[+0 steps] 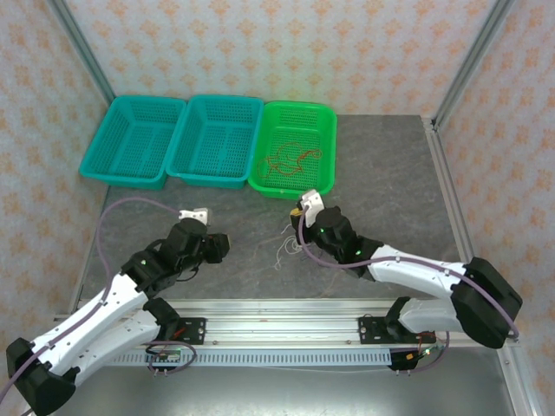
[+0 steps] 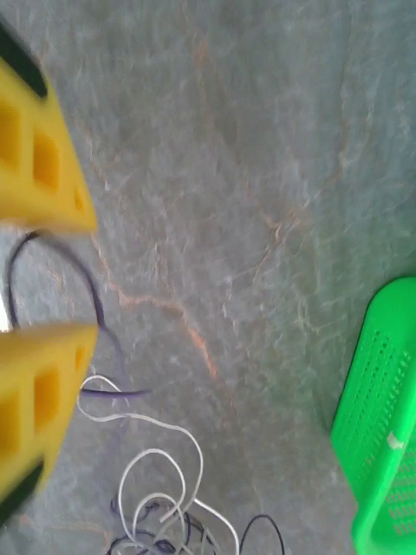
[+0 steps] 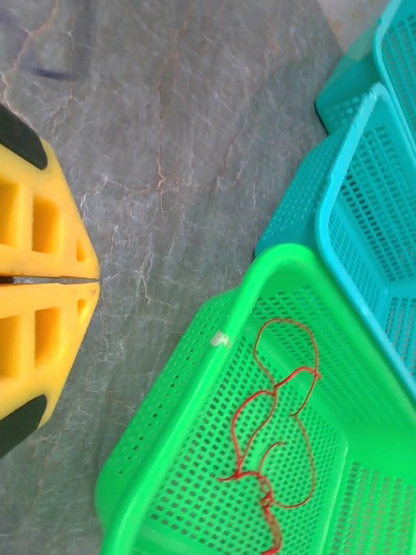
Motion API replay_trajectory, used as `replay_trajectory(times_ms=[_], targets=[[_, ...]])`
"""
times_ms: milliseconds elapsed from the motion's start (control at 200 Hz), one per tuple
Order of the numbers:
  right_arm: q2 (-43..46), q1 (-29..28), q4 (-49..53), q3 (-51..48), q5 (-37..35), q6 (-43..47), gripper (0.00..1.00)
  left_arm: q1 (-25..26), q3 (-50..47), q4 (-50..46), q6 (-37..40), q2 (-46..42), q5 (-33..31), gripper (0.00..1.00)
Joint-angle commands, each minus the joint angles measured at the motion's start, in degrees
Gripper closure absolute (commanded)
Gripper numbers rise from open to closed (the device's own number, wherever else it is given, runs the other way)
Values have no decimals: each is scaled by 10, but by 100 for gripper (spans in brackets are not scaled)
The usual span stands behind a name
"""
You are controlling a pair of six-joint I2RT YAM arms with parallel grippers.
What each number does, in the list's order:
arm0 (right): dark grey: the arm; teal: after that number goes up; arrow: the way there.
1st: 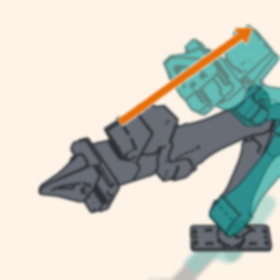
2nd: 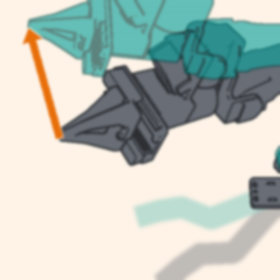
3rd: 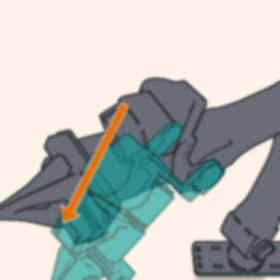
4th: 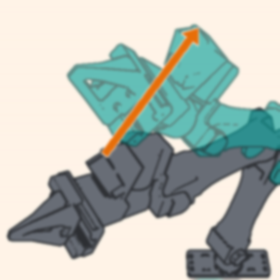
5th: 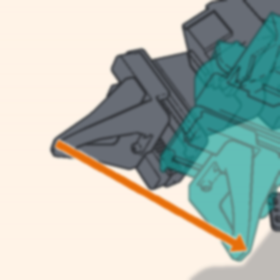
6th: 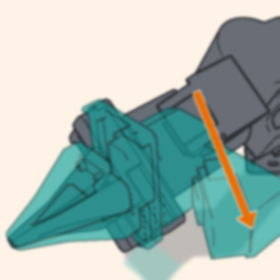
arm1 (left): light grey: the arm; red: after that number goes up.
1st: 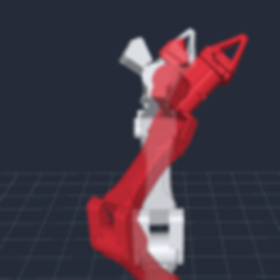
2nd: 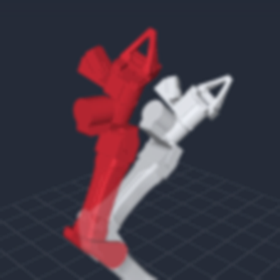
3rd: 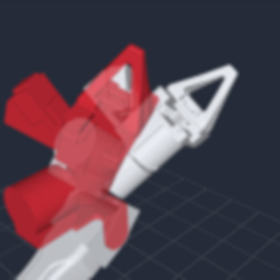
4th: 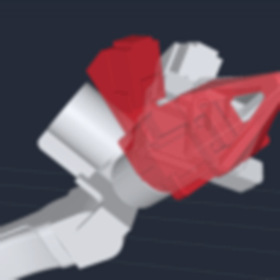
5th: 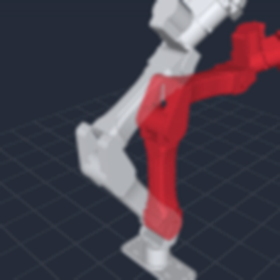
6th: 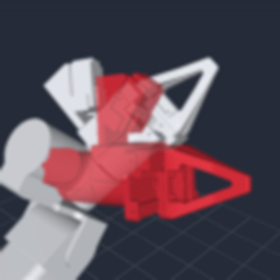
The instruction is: Untangle the cables
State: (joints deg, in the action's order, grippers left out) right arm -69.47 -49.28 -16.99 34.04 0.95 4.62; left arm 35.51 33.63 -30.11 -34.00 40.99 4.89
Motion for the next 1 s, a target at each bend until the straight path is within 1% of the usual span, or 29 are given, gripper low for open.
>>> replay_trajectory(times_ms=[0,60,135,245,310,410,515,586,631,731,776,831,876,946,996], targets=[[13,3,79,31,44,40,100,-3,21,112,78,-16,87,47],[31,3,85,33,61,44,100,-2,42,116,128,-13,128,38],[40,3,93,34,77,54,100,1,69,124,203,-1,177,32],[54,3,109,39,78,67,100,21,121,108,319,34,225,28],[64,3,118,42,75,71,100,41,145,96,383,60,233,27],[77,3,120,39,78,72,100,67,171,106,438,107,260,25],[87,3,121,38,83,72,100,86,193,141,440,167,287,25],[92,3,124,39,87,70,100,100,195,182,427,194,288,25],[95,3,124,38,90,67,100,105,188,217,414,206,279,25],[98,3,121,35,101,62,100,109,173,280,377,223,230,28],[99,3,119,33,107,61,100,109,173,284,368,230,204,31],[100,4,118,31,112,59,100,109,172,290,366,238,195,36],[101,3,116,30,113,57,100,109,169,300,363,243,201,39],[100,3,115,30,113,54,100,109,167,310,361,256,227,43],[101,3,115,30,113,54,100,109,171,307,359,266,238,49]])
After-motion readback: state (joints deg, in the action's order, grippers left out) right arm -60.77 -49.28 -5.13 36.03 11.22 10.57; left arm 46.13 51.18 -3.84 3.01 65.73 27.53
